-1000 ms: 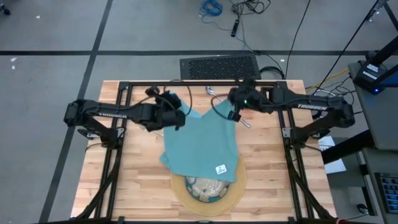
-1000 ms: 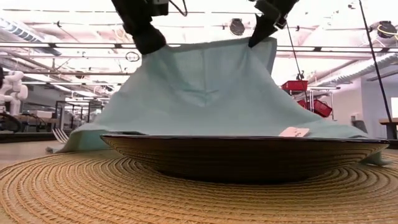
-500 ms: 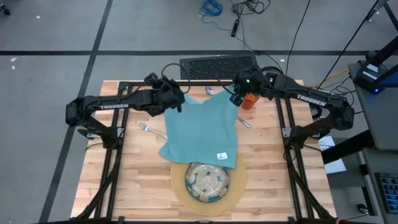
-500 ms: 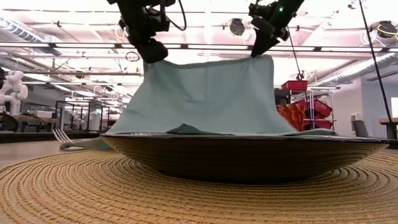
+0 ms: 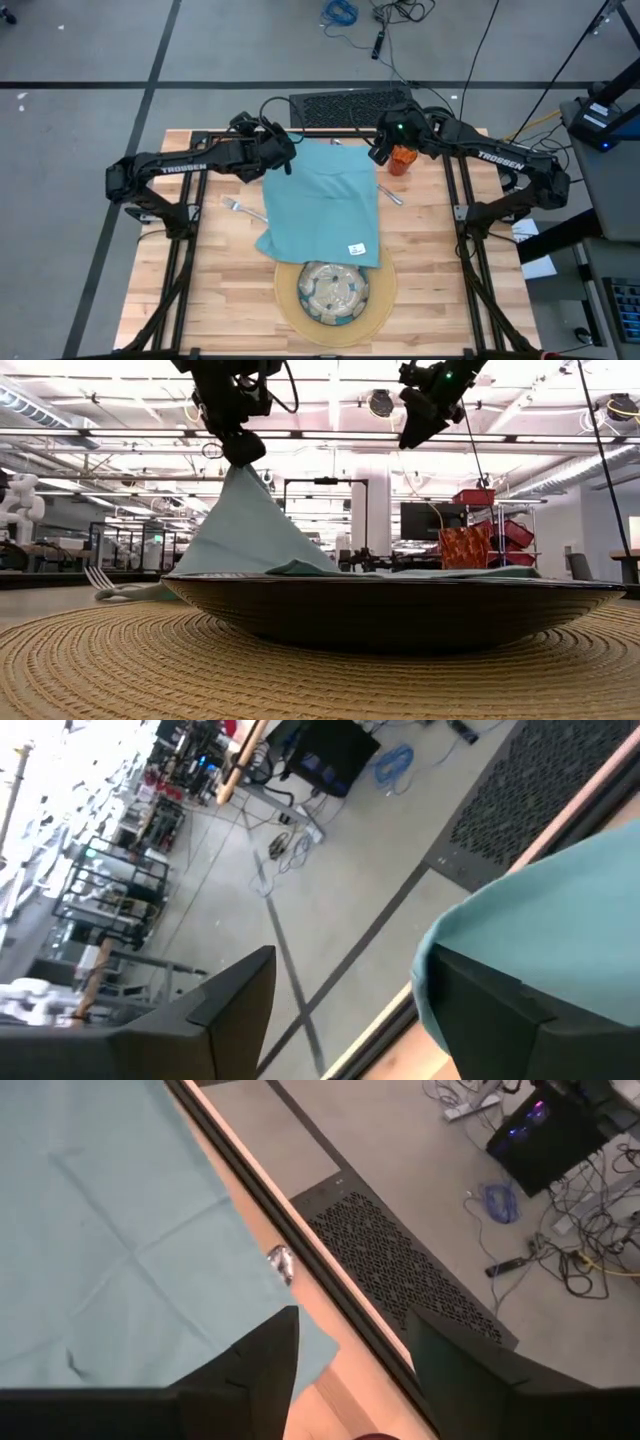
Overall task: Set table place
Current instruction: Fold the blue napkin
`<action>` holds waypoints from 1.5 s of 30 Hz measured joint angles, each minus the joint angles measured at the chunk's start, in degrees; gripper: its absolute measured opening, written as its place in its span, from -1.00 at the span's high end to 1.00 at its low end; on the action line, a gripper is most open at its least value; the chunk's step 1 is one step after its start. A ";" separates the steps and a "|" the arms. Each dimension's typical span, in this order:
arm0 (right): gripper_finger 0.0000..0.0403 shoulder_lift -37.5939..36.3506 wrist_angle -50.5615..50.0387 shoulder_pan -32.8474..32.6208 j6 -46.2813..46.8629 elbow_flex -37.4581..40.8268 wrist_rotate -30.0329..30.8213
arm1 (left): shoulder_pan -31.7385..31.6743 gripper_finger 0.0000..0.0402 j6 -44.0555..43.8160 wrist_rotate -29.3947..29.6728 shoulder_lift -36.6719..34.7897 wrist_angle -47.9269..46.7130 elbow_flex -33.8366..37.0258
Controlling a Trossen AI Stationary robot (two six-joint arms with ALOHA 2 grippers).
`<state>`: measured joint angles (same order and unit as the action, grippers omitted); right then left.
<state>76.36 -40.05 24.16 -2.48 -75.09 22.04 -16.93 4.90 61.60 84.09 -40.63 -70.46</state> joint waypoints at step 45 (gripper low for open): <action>0.15 -0.09 -0.07 -5.53 1.05 0.00 -15.84 | -14.96 -0.18 -5.53 -63.38 -5.49 -18.90 0.96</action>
<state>76.27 -40.12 18.64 -1.43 -75.09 6.20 -31.89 -0.63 -1.78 78.61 -59.52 -69.49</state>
